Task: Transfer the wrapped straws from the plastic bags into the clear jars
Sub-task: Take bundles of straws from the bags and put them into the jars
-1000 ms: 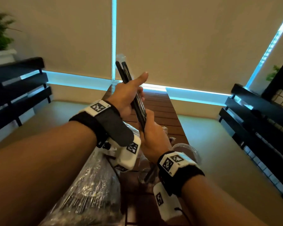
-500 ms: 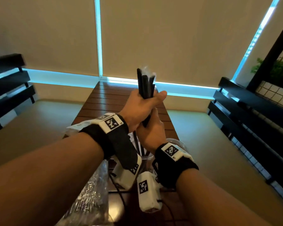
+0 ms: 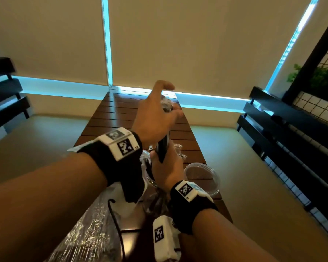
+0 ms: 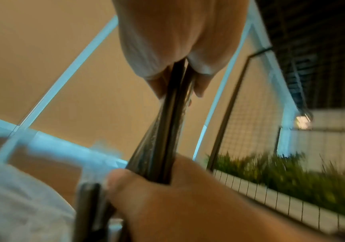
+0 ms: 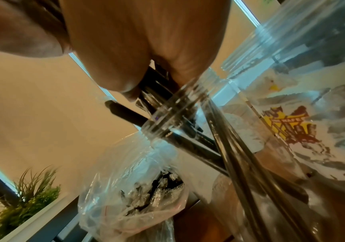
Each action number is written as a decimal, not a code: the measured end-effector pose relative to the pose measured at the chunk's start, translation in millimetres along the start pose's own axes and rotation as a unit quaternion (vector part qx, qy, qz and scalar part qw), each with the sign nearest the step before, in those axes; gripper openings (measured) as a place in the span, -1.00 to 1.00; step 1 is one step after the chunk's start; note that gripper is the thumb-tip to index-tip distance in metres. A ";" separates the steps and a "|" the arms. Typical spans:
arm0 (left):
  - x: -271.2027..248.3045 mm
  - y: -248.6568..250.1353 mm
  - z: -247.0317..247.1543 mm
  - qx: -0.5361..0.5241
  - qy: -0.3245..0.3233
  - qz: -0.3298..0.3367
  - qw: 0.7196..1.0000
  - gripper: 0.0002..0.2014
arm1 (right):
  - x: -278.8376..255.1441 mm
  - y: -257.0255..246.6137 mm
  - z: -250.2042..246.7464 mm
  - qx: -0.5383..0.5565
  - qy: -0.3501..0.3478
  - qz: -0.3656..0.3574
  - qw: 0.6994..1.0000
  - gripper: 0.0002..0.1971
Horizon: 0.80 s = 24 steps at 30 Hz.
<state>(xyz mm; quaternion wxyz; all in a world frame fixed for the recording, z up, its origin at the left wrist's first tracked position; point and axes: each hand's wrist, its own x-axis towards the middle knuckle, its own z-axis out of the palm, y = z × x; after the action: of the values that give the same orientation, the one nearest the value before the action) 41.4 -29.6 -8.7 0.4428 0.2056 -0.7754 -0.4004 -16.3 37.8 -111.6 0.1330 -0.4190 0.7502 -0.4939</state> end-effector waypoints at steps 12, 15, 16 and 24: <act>-12.1 -24.1 5.0 0.251 -0.146 0.089 0.953 -0.84 | 3.3 11.4 3.8 0.036 -0.001 -0.058 0.998 -0.63; -16.4 -26.8 6.1 0.278 -0.162 0.085 0.943 -0.80 | 0.3 10.1 2.4 0.033 -0.012 -0.066 0.997 -0.66; -18.1 -28.3 6.1 0.286 -0.172 0.084 0.939 -0.79 | -0.2 9.3 2.1 0.030 -0.011 -0.072 0.997 -0.72; -38.3 -44.3 -0.5 0.283 -0.240 0.024 0.928 -0.46 | -8.7 11.3 5.1 0.027 -0.013 -0.105 0.994 -0.71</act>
<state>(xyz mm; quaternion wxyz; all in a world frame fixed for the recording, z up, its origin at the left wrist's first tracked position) 60.3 -30.4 -64.1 0.1761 0.2012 -0.9444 -0.1912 -13.4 43.0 -125.5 0.1015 -0.4983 0.6866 -0.5196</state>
